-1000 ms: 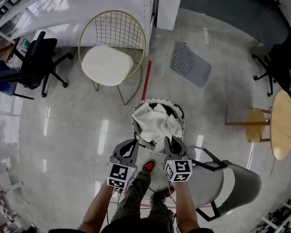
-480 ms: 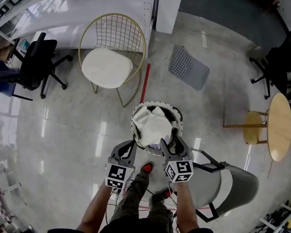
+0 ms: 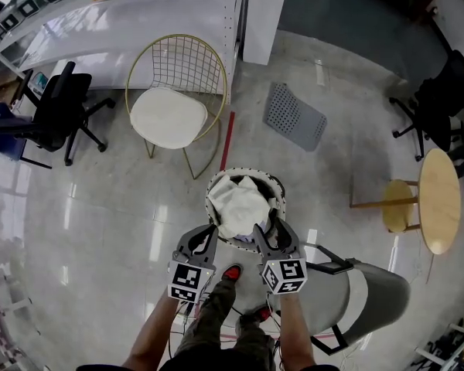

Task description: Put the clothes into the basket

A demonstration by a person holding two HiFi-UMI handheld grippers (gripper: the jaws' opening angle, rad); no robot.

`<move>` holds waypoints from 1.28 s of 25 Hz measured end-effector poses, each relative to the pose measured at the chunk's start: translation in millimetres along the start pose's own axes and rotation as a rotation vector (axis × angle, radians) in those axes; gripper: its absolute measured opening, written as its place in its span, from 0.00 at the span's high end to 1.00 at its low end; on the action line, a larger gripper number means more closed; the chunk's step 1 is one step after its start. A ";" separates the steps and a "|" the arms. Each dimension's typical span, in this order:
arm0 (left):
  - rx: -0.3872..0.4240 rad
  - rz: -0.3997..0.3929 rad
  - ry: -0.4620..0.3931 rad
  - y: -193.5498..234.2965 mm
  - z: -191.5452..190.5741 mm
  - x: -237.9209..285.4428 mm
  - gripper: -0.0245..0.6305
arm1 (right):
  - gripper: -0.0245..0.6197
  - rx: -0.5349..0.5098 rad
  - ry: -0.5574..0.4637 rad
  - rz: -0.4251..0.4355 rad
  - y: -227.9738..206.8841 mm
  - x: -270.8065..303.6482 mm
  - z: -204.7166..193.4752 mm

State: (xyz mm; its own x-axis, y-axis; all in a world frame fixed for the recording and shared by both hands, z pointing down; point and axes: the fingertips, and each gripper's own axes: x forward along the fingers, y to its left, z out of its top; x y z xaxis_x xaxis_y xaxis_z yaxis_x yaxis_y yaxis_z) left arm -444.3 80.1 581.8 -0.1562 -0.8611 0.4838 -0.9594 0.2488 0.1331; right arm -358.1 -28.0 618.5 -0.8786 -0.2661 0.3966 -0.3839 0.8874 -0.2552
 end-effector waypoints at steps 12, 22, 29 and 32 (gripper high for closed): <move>0.046 -0.010 -0.085 -38.0 47.5 -31.5 0.95 | 0.61 -0.043 -0.094 -0.033 7.4 -61.9 48.9; 0.131 -0.060 -0.202 -79.2 109.1 -66.1 0.95 | 0.80 -0.128 -0.233 -0.115 10.7 -140.7 110.1; 0.145 -0.104 -0.238 -106.4 125.1 -91.9 0.95 | 0.87 -0.162 -0.282 -0.149 23.5 -181.4 127.5; 0.161 -0.126 -0.247 -116.6 127.9 -100.8 0.95 | 0.88 -0.160 -0.300 -0.165 27.7 -194.7 130.3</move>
State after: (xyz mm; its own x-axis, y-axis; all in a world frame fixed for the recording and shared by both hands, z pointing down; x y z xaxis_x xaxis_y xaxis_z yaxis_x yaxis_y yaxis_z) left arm -346.8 81.1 406.9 -0.0671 -0.9672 0.2450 -0.9966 0.0768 0.0304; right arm -234.7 -0.7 419.3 -0.8617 -0.4880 0.1394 -0.4992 0.8645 -0.0593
